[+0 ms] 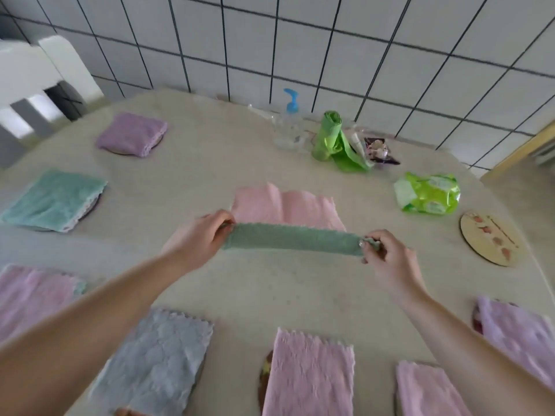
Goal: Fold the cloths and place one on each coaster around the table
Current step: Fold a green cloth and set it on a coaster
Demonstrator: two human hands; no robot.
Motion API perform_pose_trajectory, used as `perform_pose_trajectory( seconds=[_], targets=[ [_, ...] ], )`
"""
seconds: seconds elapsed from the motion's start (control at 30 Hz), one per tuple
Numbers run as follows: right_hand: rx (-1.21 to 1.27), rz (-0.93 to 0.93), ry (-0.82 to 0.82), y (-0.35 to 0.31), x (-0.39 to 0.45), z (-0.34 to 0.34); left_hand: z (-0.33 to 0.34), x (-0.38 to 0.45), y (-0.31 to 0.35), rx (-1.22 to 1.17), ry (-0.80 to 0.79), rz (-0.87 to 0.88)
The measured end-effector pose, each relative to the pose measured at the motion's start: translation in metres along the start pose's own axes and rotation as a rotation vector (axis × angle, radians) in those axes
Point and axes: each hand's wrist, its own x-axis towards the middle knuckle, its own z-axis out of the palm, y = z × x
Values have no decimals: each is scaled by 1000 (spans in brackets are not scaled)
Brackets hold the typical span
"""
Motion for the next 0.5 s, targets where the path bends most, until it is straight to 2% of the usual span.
perform_pose_trajectory(
  seconds=[0.1, 0.2, 0.5],
  targets=[
    [-99, 102, -83, 40, -43, 15, 38, -36, -10, -44, -186, -113],
    [-128, 160, -148, 61, -69, 20, 56, -53, -16, -103, -277, -157],
    [-67, 146, -94, 51, -23, 39, 68, -31, -22, -364, -141, -425]
  ],
)
